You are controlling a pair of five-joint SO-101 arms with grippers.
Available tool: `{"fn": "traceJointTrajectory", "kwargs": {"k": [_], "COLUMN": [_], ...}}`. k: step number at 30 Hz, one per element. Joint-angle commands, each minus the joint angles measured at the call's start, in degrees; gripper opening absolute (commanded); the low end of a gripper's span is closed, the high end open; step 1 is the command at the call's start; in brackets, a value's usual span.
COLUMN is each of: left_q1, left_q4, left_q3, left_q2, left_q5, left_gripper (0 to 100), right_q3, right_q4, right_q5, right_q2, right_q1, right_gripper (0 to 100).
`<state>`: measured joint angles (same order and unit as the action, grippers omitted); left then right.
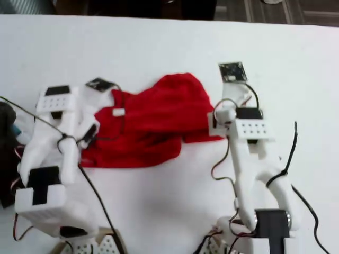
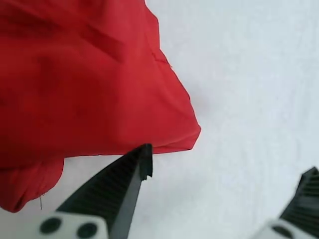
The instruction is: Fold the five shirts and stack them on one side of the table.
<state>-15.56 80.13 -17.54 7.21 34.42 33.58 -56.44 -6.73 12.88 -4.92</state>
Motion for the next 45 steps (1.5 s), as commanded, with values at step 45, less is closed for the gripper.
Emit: {"fn": "traceJointTrajectory", "kwargs": {"k": [45], "left_q1": [-15.5], "left_q4": [22.1], "left_q3": [31.3], "left_q2": [-3.4], "left_q5": [0.4], "left_gripper": [2], "right_q3": [-72.4], "right_q4": [-25.3], "right_q5": [0.4], "right_q2": [-56.1], "right_q1": [-13.5], "right_gripper": [43.2]}}
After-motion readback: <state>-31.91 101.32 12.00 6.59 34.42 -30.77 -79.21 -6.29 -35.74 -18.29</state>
